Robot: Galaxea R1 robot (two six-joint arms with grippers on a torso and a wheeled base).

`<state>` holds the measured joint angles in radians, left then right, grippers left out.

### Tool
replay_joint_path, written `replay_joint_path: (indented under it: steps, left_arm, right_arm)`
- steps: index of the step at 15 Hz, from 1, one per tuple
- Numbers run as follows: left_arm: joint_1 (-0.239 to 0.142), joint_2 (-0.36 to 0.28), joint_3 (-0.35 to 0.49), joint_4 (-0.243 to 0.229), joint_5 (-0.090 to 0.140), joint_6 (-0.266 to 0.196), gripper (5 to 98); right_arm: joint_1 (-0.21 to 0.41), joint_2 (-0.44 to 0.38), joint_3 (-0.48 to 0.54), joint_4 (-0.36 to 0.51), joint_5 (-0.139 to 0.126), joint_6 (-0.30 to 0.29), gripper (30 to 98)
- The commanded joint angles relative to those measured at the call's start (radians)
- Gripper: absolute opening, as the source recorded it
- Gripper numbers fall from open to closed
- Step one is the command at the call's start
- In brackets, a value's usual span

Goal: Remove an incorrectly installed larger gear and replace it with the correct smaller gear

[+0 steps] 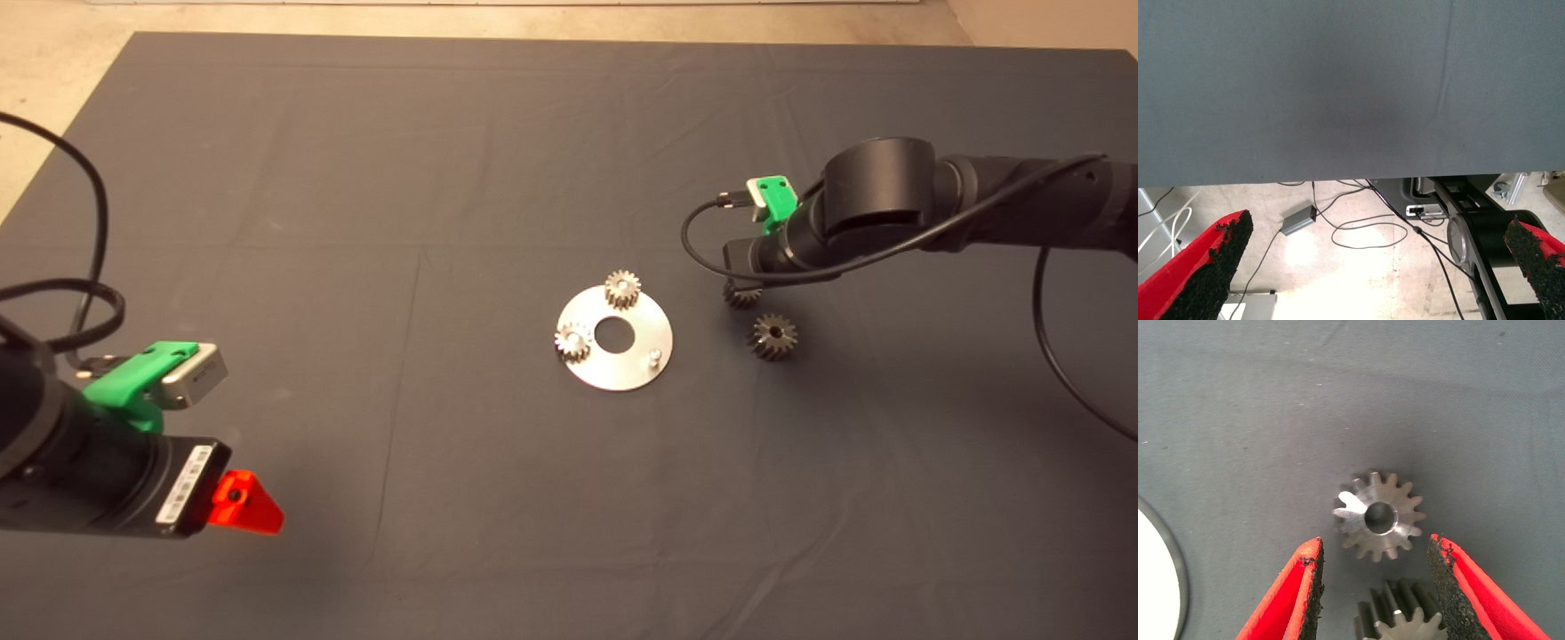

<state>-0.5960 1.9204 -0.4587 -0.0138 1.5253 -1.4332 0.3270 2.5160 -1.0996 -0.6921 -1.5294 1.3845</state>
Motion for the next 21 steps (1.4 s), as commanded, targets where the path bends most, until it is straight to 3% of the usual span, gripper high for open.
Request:
replay_joint_path:
  steps: [1, 5, 7, 8, 13, 15, 16, 18, 21]
  left_arm:
    - [-0.001, 0.001, 0.001, 0.006, 0.099, 0.002, 98.2]
    - [-0.001, -0.001, 0.0, 0.006, 0.099, 0.002, 98.2]
    - [-0.001, -0.001, 0.001, 0.008, 0.099, 0.002, 98.2]
    - [-0.001, -0.001, 0.0, 0.008, 0.099, 0.002, 98.2]
    - [-0.001, -0.002, 0.0, 0.008, 0.099, 0.002, 98.2]
    - [-0.001, -0.003, 0.0, 0.008, 0.099, 0.002, 98.2]
    - [-0.001, -0.004, 0.001, 0.008, 0.101, 0.002, 98.2]
    - [-0.001, -0.004, 0.002, 0.008, 0.101, 0.002, 98.2]
    - [-0.001, -0.002, 0.0, 0.008, 0.101, 0.002, 98.2]
  right_arm:
    - [0.024, 0.004, 0.015, -0.029, -0.129, -0.001, 42.4]
    - [0.023, 0.001, 0.015, -0.03, -0.129, -0.001, 51.7]
    - [0.023, -0.002, 0.015, -0.03, -0.129, 0.001, 53.1]
    - [0.023, -0.004, 0.015, -0.03, -0.129, 0.002, 57.5]
    - [0.023, -0.004, 0.014, -0.027, -0.129, 0.002, 62.1]
    - [0.023, -0.007, 0.004, -0.02, -0.129, 0.002, 67.7]
    - [0.023, -0.007, -0.017, 0.001, -0.129, 0.002, 68.1]
    - [0.023, -0.007, -0.063, 0.066, -0.1, -0.004, 68.1]
    - [0.023, -0.012, -0.071, 0.081, -0.098, -0.005, 68.1]
